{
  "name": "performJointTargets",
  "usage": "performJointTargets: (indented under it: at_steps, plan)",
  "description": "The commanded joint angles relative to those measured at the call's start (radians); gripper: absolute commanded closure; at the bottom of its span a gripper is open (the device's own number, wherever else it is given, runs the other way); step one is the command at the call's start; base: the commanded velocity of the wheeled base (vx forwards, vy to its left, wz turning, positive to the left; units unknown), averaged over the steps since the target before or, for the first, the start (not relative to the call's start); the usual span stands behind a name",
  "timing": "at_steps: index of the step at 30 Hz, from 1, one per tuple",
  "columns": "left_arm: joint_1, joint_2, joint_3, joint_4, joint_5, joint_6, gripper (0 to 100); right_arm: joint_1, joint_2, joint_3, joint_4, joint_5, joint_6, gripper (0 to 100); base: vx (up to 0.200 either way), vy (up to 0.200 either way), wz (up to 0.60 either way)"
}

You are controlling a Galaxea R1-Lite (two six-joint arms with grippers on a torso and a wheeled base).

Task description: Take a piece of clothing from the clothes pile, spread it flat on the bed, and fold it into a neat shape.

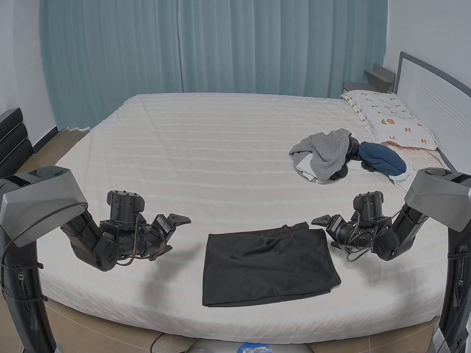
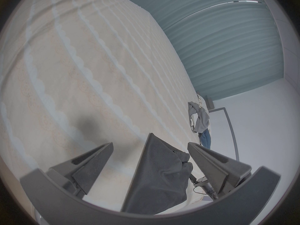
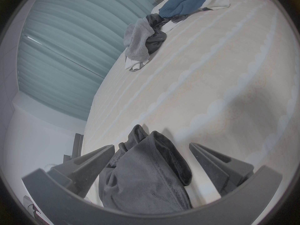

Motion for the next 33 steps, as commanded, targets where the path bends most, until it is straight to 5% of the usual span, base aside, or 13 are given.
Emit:
performJointTargets:
  at_steps: [1,15,33]
  plan:
    - [-0.018,0.021,-0.008,-0.005,0.014,0.000,0,0.007,0.020,-0.009,0.000,0.000,0.003,100,0.000,0.000,0.00]
    - [-0.105,0.120,-0.110,-0.012,0.095,0.130,0,0.001,0.008,0.011,-0.002,-0.008,0.009,100,0.000,0.000,0.00]
    - [-0.165,0.243,-0.312,0.047,0.180,0.178,0,0.003,-0.002,0.008,-0.002,-0.006,0.034,100,0.000,0.000,0.00]
